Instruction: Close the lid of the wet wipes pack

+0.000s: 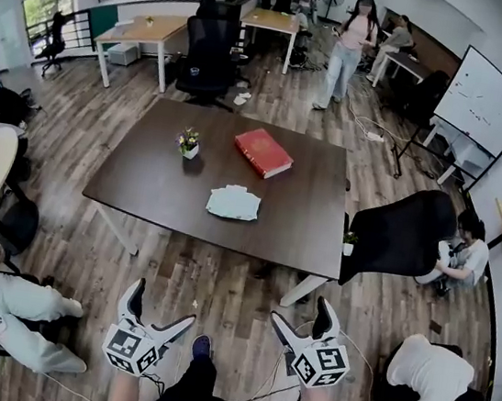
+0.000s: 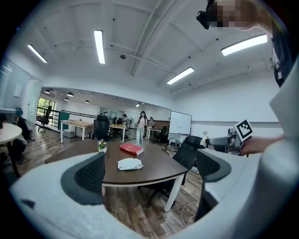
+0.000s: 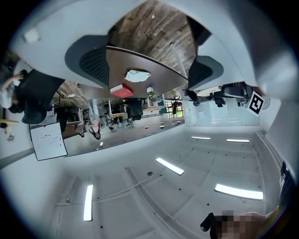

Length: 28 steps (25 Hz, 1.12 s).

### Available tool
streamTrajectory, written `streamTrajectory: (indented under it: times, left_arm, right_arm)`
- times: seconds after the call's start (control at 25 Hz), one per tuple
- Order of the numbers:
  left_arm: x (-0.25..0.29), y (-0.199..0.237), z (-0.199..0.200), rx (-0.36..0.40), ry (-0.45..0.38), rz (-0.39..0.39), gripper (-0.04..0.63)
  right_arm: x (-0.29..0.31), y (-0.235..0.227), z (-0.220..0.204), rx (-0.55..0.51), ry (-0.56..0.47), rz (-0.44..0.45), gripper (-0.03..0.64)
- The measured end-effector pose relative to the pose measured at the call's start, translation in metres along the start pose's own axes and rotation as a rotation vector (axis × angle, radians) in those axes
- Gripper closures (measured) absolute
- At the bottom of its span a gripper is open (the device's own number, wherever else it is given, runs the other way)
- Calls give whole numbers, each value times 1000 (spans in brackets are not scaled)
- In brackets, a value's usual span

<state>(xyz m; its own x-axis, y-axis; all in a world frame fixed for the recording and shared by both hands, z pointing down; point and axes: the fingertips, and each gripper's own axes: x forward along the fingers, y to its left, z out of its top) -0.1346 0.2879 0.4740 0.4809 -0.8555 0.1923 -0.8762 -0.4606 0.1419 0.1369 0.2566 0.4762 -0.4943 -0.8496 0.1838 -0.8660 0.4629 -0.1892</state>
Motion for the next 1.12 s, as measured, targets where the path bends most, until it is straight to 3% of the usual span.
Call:
streamTrajectory:
  times: [0.16, 0.32, 0.6, 1.12]
  left_arm:
    - [30, 34, 18, 75, 24, -8, -6]
    - [55, 70, 38, 30, -11, -36, -6]
    - [97, 116, 52, 65, -11, -94, -6]
    - [153, 149, 53, 53, 7, -126, -6]
  right_arm:
    - [38, 1, 18, -3, -4, -20, 75]
    - [75, 1, 33, -8, -11, -44, 75]
    - [128, -3, 42, -23, -4, -79, 75]
    - [187, -24, 48, 2, -16, -78, 77]
